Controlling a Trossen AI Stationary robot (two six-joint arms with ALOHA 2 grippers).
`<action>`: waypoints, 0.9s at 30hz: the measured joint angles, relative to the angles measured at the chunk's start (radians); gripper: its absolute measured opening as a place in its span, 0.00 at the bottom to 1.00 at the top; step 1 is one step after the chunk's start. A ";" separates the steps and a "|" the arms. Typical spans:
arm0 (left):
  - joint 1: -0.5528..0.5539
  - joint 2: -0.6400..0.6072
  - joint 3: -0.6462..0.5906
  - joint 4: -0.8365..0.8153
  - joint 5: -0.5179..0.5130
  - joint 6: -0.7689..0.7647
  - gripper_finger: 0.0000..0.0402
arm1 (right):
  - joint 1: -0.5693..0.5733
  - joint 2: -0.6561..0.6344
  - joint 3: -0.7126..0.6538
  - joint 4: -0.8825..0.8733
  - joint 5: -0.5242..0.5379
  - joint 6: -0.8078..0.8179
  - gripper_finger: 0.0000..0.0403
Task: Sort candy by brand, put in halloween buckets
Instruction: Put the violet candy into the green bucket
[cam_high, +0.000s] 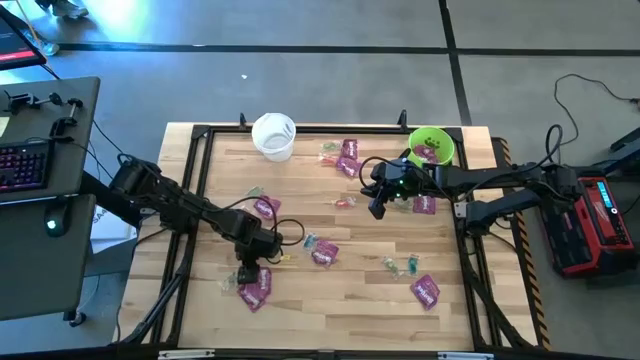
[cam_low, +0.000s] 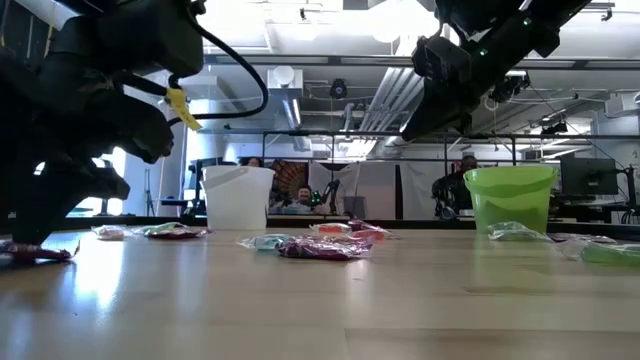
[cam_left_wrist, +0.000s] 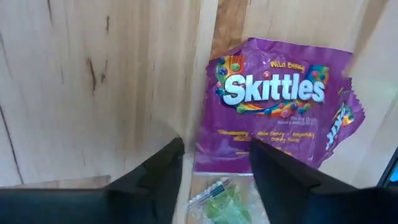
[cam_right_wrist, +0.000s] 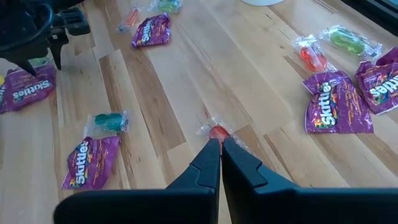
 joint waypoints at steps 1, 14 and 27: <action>0.000 0.000 0.000 0.001 0.003 0.003 0.38 | 0.000 0.000 0.000 0.000 0.000 0.000 0.01; 0.009 -0.017 -0.004 -0.056 0.120 0.126 0.00 | 0.001 -0.001 0.002 0.007 0.013 0.036 0.01; 0.058 -0.144 -0.004 -0.065 0.125 0.059 0.08 | 0.062 -0.001 0.002 0.048 0.067 0.116 0.01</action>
